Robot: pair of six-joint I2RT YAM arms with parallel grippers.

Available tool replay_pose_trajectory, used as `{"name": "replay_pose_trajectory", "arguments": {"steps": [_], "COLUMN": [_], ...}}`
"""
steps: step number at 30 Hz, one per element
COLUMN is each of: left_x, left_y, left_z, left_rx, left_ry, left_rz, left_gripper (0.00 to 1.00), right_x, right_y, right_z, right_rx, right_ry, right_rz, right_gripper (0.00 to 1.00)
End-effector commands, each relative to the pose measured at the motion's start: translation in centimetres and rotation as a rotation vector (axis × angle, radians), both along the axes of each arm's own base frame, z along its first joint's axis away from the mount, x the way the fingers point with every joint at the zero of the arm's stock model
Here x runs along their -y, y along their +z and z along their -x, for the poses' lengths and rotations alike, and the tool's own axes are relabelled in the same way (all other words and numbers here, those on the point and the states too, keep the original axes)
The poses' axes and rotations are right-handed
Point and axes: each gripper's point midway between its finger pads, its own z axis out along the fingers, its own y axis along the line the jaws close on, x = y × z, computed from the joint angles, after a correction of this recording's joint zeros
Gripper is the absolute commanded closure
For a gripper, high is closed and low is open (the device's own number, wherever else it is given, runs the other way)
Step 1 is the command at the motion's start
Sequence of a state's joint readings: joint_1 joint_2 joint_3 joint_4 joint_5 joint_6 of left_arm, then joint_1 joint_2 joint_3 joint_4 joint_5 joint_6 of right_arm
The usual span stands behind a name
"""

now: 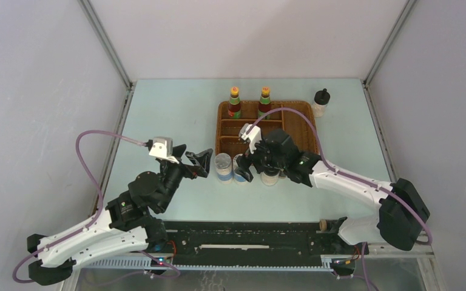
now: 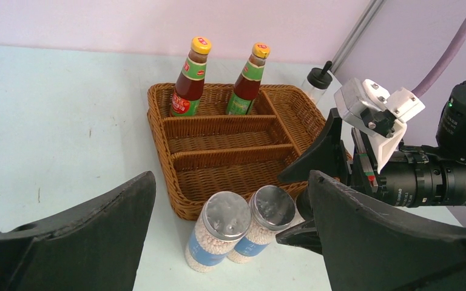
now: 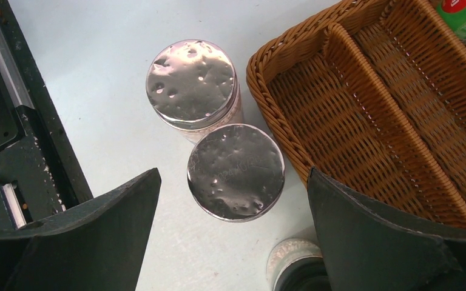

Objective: Organize the condiment bottles
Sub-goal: Pick up the bottle from the center of the board.

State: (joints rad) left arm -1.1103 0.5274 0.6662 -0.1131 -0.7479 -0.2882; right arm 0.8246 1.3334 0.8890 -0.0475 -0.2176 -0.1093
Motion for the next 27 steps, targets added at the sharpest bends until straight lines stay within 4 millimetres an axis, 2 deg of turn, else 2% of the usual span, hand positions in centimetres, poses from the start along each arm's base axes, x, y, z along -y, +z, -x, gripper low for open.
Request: {"name": "replay_pose_trajectory", "arguments": {"steps": [1, 3, 20, 27], "left_x": [0.2, 0.1, 0.2, 0.2], "left_y": [0.3, 0.3, 0.0, -0.1], "left_z": [0.0, 0.1, 0.1, 0.1], "left_rx": [0.020, 0.020, 0.024, 0.026], "left_ry": [-0.008, -0.009, -0.015, -0.013], "left_rz": [0.015, 0.016, 0.013, 0.011], "left_gripper": [0.00, 0.00, 0.00, 0.00], "right_x": [-0.4, -0.8, -0.8, -0.9], "right_y": [0.4, 0.8, -0.8, -1.2], "right_z": [-0.5, -0.8, -1.8, -2.0], "right_rx": [0.013, 0.027, -0.016, -0.031], "right_ry": [0.008, 0.008, 0.003, 0.008], "right_rz": [-0.027, -0.047, -0.049, -0.050], "right_gripper": [0.00, 0.00, 0.00, 0.05]}}
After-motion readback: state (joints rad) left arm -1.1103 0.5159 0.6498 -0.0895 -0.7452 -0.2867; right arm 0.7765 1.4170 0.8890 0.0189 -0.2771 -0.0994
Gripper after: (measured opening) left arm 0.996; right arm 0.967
